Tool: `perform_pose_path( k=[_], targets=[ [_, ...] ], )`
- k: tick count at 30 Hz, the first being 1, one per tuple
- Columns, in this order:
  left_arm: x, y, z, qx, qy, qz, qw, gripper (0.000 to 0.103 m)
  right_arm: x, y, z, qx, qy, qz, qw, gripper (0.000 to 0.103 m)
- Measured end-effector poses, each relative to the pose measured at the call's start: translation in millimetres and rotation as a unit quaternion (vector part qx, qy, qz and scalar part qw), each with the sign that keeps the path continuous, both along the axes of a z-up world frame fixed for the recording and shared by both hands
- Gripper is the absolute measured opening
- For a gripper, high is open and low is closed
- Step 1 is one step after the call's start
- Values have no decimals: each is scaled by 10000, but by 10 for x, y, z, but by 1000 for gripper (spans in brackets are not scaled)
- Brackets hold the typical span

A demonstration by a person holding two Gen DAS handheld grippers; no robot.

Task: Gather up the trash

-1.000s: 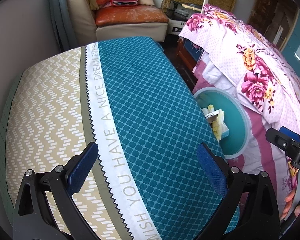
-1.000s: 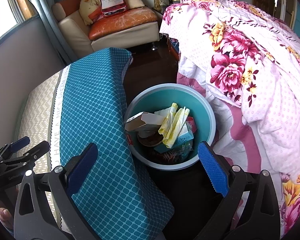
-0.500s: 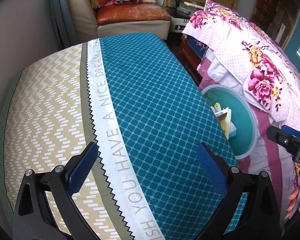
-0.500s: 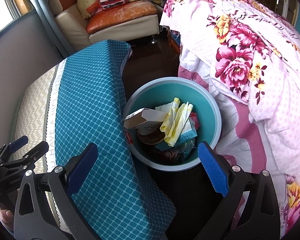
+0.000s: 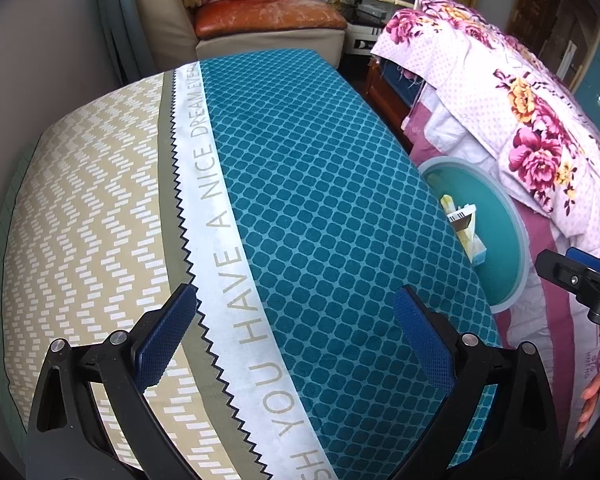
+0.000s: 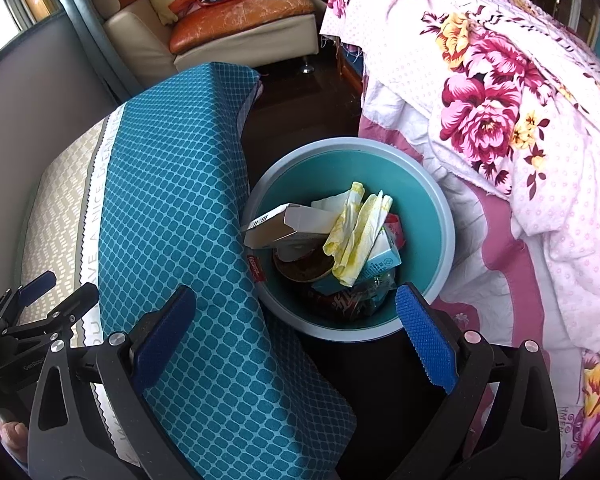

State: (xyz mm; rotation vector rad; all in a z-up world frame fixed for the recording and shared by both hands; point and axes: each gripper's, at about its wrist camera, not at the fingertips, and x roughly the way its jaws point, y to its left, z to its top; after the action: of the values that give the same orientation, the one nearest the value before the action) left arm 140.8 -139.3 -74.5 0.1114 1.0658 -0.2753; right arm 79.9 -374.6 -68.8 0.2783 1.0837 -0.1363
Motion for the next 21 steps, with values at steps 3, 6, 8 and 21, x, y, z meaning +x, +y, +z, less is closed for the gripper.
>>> perform_pose_path(
  k=[3,6,8,21],
  targets=[
    [2,33,-27,-5,18,28,10000,99,21,7,-23,3,35,2,10000,96],
    [16,47,-61,-2,52,40,10000,99,35,23,-36,-7,51,16,10000,96],
    [15,69,-79,1,64,40,10000,99,44,37,-46,-12,63,27,10000,96],
    [2,85,-106,52,40,35,10000,99,60,70,-71,-78,138,71,9998,96]
  ],
)
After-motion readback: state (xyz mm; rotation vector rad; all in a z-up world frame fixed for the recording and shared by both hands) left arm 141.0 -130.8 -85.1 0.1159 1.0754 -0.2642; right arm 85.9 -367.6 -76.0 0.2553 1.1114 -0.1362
